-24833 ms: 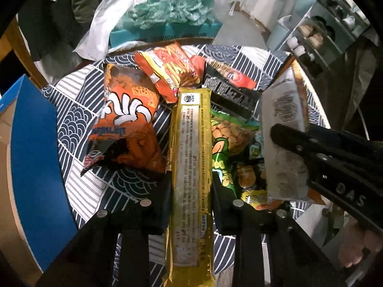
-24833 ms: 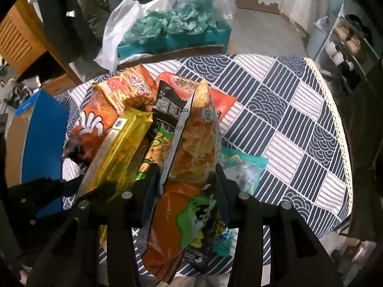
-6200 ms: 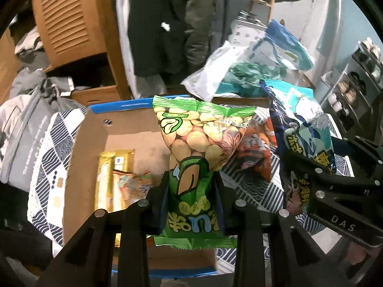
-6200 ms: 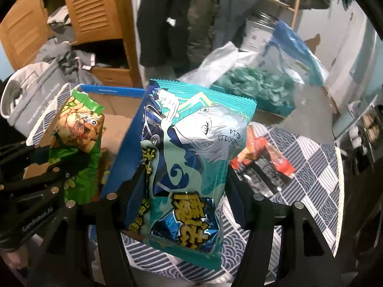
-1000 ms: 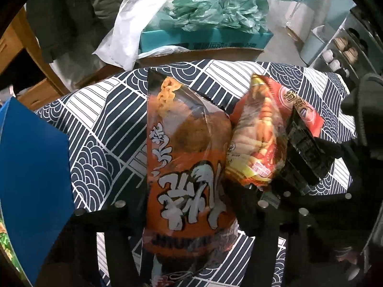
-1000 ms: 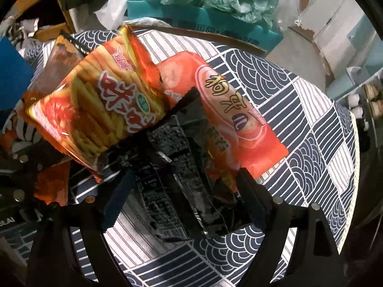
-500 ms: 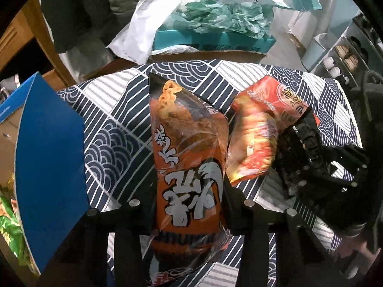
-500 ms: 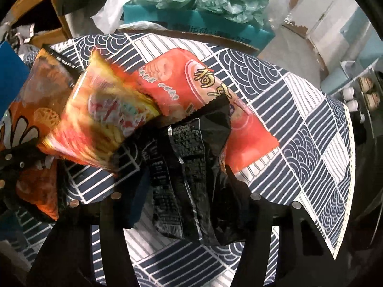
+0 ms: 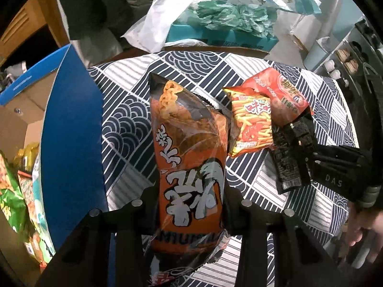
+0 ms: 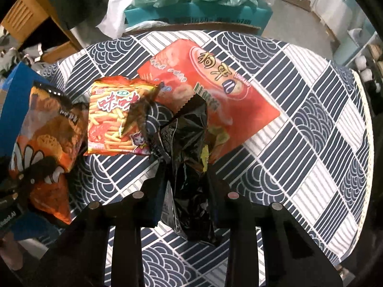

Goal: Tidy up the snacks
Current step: 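Lift both held bags off the table, then carry both held bags over the cardboard box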

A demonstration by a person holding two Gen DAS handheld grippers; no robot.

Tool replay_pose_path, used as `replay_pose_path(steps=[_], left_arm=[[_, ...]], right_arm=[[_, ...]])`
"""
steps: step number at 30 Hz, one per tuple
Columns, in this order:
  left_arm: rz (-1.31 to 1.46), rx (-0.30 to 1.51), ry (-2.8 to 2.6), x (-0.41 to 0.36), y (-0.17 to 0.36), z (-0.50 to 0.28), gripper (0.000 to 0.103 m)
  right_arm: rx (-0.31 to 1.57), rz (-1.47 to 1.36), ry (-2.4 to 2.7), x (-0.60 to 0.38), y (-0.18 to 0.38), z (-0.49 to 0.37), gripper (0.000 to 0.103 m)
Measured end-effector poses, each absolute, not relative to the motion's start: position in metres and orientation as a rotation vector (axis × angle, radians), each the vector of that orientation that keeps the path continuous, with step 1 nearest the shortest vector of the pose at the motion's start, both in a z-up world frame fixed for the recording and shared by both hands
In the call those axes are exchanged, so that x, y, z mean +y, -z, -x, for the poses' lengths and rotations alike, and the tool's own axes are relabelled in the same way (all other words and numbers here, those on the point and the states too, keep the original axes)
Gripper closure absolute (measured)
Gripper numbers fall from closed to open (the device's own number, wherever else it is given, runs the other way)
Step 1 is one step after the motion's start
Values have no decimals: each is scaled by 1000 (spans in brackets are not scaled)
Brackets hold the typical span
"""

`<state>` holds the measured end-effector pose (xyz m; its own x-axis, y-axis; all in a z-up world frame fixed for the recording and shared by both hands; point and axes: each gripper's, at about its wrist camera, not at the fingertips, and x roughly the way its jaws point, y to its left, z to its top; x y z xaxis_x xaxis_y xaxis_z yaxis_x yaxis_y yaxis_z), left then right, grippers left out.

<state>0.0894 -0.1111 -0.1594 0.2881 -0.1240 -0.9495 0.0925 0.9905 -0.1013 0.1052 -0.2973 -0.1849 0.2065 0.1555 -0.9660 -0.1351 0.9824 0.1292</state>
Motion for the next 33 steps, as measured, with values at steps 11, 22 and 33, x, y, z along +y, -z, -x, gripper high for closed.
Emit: replay_pose_path(steps=[11, 22, 33], left_arm=[[32, 1249, 167, -113, 154, -90, 63], [70, 1183, 180, -102, 119, -79, 63], [63, 1099, 149, -85, 80, -60, 63]], right_arm=[[1304, -4, -201, -285, 177, -104, 76], [1236, -9, -147, -295, 136, -89, 78], [1143, -39, -216, -279, 87, -79, 78]])
